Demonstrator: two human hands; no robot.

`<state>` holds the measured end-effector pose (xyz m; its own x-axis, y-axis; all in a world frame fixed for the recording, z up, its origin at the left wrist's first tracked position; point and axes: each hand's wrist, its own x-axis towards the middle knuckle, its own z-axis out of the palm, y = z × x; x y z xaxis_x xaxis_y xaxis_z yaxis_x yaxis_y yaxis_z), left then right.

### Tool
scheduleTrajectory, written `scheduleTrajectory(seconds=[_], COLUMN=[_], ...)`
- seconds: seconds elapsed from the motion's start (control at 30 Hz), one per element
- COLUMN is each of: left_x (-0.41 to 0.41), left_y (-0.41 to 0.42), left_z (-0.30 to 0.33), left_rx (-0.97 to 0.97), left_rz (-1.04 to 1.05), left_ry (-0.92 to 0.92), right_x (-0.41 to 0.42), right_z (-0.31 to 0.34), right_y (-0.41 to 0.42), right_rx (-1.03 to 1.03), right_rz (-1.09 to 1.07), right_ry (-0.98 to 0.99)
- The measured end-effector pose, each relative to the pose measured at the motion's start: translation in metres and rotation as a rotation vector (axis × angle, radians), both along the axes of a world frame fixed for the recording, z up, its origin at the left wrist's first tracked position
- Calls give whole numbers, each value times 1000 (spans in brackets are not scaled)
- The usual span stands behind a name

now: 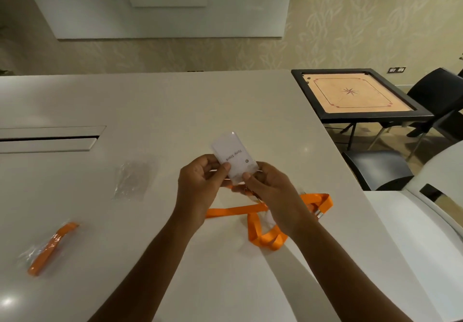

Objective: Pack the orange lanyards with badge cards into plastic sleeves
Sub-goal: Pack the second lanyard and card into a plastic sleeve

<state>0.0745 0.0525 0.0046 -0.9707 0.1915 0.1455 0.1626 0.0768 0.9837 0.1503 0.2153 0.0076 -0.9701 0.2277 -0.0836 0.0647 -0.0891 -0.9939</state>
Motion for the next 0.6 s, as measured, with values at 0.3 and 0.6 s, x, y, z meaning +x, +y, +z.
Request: scheduleTrajectory(seconds=[0.3,0.6], left_x=[-19,-21], left_y=[-34,-63], left_z=[8,5], left_rx=[-50,-309], left_rz=[121,171], left_ry=[133,667], right_x=[-5,-10], right_z=[-8,10], right_y=[-35,-45], right_rx=[-189,-241], right_rz=[184,230], right_ry=[-49,-108])
